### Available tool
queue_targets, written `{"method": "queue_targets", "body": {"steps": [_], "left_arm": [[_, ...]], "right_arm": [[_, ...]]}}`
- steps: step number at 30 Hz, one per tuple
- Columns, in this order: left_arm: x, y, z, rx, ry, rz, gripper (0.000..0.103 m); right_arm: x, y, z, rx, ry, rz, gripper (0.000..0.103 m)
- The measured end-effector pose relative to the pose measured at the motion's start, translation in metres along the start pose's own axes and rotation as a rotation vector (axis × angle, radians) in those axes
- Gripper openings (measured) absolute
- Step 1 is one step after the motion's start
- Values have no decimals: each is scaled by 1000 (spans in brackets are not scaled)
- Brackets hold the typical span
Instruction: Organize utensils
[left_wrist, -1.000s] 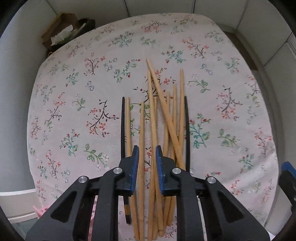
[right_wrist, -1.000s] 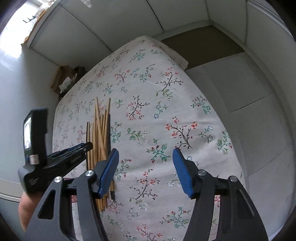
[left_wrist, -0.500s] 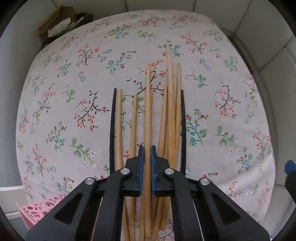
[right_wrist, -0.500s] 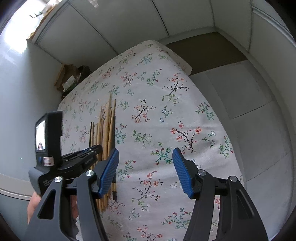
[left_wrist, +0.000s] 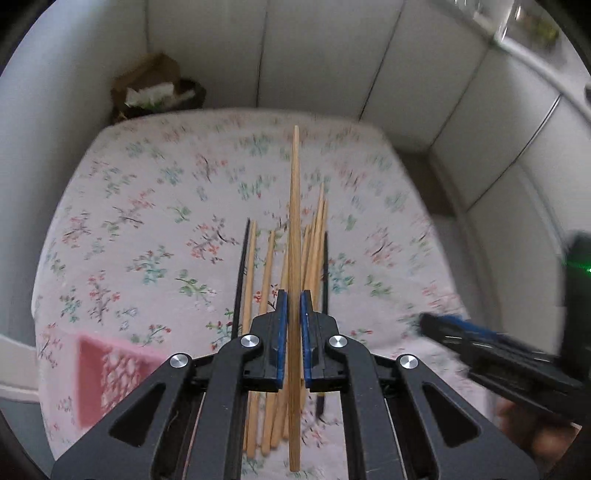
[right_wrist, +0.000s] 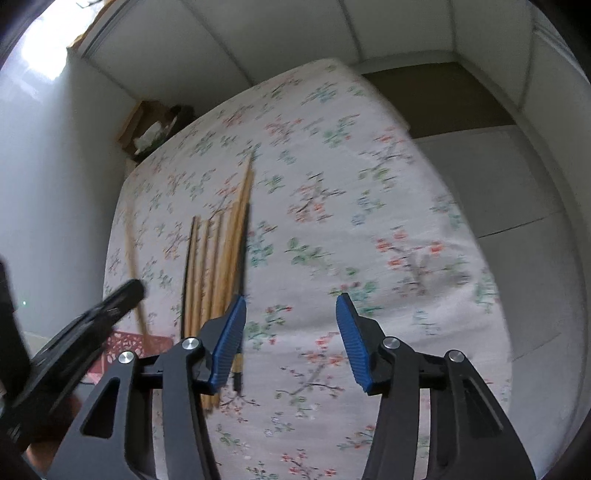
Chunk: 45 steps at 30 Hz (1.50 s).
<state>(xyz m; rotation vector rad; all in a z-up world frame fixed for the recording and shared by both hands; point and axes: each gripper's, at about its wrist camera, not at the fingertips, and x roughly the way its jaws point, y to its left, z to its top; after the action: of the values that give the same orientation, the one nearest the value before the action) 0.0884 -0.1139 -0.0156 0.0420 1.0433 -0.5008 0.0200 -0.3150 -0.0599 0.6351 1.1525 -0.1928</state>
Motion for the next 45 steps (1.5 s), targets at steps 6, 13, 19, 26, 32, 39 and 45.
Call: {"method": "queue_targets", "body": {"steps": [6, 13, 19, 26, 32, 39, 45], "left_arm": [[-58, -4, -6, -113, -205, -23, 6], [-102, 23, -19, -176, -366, -41, 6], [-101, 34, -18, -172, -373, -39, 6], [-101, 58, -24, -179, -366, -30, 6], [-99, 58, -25, -158, -370, -48, 6], [-95, 59, -24, -146, -362, -52, 6], [-95, 57, -25, -130, -372, -58, 6]], "right_arm": [[35, 46, 20, -103, 42, 11, 37], [78, 74, 46, -159, 87, -75, 23], [108, 86, 56, -217, 133, -175, 10], [108, 85, 55, -199, 144, -206, 1], [110, 71, 53, -185, 167, -234, 11], [104, 67, 33, -219, 177, -237, 8], [54, 51, 19, -152, 84, -63, 7]]}}
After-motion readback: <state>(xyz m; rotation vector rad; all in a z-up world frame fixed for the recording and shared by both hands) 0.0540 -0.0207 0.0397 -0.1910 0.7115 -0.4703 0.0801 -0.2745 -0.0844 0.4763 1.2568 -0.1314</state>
